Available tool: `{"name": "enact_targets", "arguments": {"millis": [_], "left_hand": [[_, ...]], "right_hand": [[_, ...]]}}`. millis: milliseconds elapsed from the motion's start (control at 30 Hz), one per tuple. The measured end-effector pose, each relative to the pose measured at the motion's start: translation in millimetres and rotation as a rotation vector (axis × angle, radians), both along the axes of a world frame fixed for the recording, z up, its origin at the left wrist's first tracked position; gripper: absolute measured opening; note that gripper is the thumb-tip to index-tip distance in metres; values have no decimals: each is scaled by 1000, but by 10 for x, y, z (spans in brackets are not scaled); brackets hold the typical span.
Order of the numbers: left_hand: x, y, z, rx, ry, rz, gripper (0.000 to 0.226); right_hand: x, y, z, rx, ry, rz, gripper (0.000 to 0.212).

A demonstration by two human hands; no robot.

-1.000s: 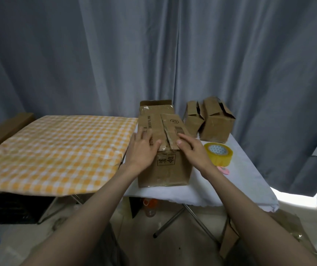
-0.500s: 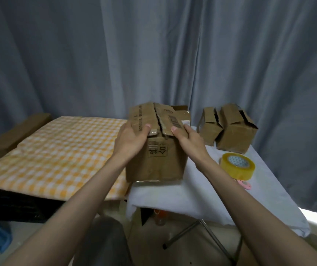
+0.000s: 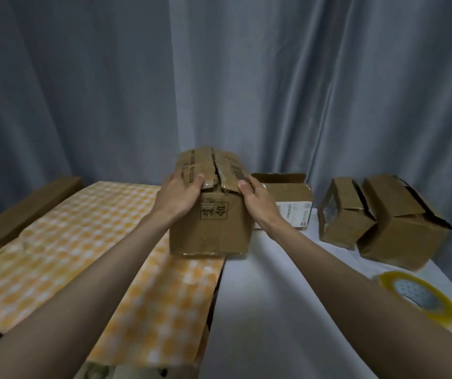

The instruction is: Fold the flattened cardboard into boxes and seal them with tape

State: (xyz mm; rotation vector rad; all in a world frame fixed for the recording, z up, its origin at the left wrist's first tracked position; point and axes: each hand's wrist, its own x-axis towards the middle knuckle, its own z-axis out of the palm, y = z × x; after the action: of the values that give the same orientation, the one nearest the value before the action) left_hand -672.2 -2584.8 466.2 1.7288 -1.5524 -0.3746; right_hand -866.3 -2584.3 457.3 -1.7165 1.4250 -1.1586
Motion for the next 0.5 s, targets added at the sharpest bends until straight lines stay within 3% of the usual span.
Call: {"name": "enact_targets", "arguments": {"millis": [100, 233, 333, 500], "left_hand": [[49, -417, -69, 63, -71, -61, 67], [5, -571, -432, 144, -460, -123, 67], [-65, -507, -432, 104, -552, -63, 57], [-79, -267, -103, 34, -595, -30, 60]], "right_hand": [[11, -418, -70, -17, 132, -24, 49], [-18, -584, -360, 50, 484, -38, 58], [-60, -497, -326, 20, 504, -59, 58], [-267, -245, -71, -31, 553, -52, 55]]}}
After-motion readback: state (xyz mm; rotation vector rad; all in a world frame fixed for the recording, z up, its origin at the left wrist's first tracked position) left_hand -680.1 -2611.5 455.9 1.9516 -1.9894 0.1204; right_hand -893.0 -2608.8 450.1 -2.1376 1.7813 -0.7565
